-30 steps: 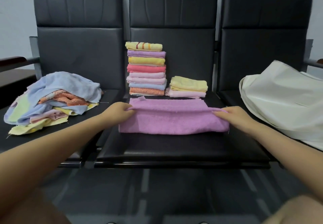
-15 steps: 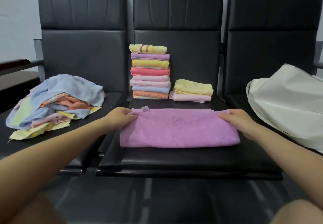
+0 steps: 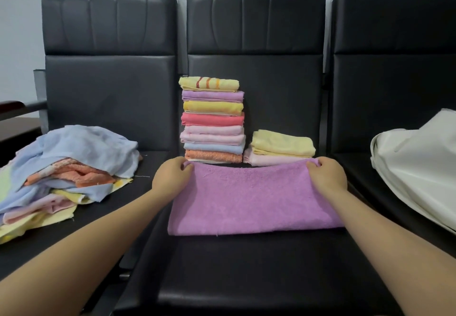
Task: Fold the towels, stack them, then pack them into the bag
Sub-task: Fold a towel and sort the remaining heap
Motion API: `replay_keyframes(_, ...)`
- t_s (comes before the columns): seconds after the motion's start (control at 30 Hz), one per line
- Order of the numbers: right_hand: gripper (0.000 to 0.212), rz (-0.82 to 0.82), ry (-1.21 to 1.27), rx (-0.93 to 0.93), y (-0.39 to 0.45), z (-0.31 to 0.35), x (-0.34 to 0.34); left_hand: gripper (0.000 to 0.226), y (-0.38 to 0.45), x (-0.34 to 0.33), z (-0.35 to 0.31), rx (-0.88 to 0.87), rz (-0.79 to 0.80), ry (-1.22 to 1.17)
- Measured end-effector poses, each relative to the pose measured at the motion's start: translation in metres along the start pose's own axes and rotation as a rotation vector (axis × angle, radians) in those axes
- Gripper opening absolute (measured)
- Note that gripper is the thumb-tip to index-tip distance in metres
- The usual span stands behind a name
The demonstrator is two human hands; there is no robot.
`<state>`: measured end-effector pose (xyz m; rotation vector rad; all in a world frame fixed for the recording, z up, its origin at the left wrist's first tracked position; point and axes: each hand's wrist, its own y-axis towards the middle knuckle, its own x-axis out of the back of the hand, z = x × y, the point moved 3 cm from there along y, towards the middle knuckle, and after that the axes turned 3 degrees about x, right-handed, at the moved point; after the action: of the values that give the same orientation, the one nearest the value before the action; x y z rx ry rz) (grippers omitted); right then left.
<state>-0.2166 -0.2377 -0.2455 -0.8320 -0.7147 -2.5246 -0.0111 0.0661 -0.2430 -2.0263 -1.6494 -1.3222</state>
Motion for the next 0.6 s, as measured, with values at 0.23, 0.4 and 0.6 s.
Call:
replay_keyframes(0.23, 0.018, 0.222, -0.358, -0.01, 0.021, -0.032, -0.022, 0.019, 0.014, -0.04, 0.018, 0.008, 0.165, 0.249)
replay_keyframes(0.4, 0.031, 0.236, -0.452, 0.017, 0.022, -0.034, -0.026, 0.022, 0.014, -0.048, 0.006, -0.003, 0.139, 0.437)
replay_keyframes(0.6, 0.038, 0.244, -0.383, -0.044, 0.011, -0.032, -0.014, 0.028, -0.016, -0.056, -0.041, -0.267, 0.054, 0.351)
